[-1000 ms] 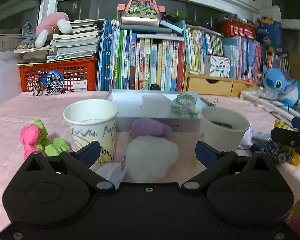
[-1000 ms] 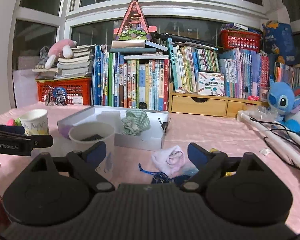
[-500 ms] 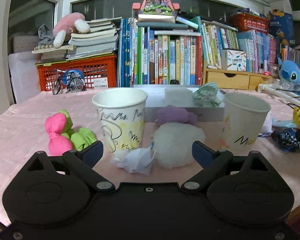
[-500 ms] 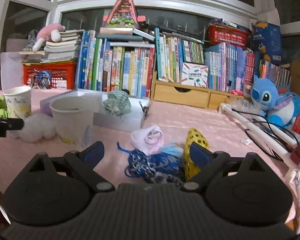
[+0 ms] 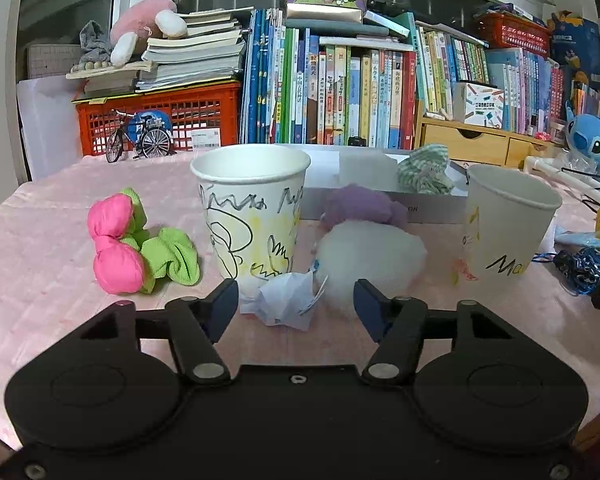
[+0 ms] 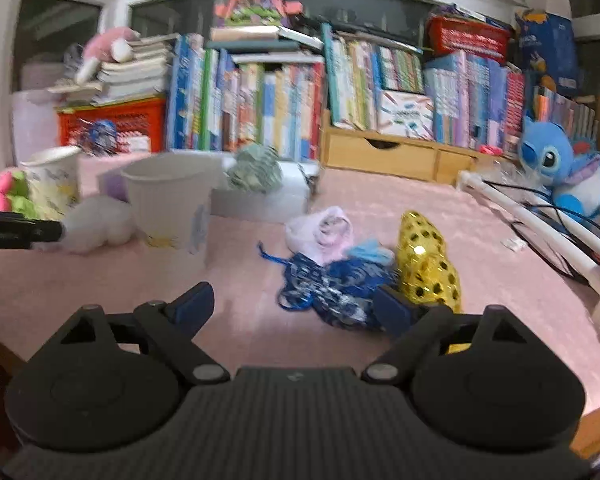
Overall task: Organize soft objects
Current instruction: 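Grasp the crumpled white tissue with the left tool while the right tool grasps the blue floral pouch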
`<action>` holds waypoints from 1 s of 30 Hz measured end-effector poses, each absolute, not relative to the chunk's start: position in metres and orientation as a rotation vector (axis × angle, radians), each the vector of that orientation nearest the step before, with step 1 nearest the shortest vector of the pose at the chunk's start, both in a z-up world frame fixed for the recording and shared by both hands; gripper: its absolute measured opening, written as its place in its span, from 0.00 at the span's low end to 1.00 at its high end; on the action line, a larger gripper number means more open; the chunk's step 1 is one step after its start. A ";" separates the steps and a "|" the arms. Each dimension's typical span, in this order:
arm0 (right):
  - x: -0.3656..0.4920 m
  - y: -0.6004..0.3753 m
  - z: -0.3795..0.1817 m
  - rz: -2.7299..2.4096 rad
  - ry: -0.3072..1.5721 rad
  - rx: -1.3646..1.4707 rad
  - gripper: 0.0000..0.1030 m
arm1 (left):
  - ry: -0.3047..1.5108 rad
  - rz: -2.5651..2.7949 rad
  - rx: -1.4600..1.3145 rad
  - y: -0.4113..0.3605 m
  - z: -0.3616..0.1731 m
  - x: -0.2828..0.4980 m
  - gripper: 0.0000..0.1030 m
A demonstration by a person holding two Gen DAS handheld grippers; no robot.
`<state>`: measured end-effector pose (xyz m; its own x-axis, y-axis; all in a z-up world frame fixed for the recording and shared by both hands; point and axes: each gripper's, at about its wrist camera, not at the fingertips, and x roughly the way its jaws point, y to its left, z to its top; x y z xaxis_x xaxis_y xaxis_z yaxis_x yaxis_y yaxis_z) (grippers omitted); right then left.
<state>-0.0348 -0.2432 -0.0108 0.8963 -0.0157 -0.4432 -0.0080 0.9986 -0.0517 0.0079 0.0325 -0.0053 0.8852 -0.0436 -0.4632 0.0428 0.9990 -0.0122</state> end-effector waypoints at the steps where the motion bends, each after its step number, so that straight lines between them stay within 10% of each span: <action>1: -0.031 -0.245 -0.012 -0.027 0.465 -0.047 0.90 | 0.485 -0.045 -0.005 0.033 -0.006 0.009 0.58; 23: 0.008 -0.256 -0.030 -0.112 0.537 -0.009 0.97 | 0.498 -0.052 -0.036 0.038 -0.013 0.017 0.65; 30: 0.008 -0.251 -0.029 -0.093 0.534 -0.005 0.83 | 0.509 -0.066 -0.017 0.034 -0.015 0.016 0.37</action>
<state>0.0079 -0.2514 -0.0290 0.8567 -0.0900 -0.5078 0.0873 0.9958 -0.0292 0.0160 0.0340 -0.0149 0.8709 -0.0674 -0.4867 0.0590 0.9977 -0.0326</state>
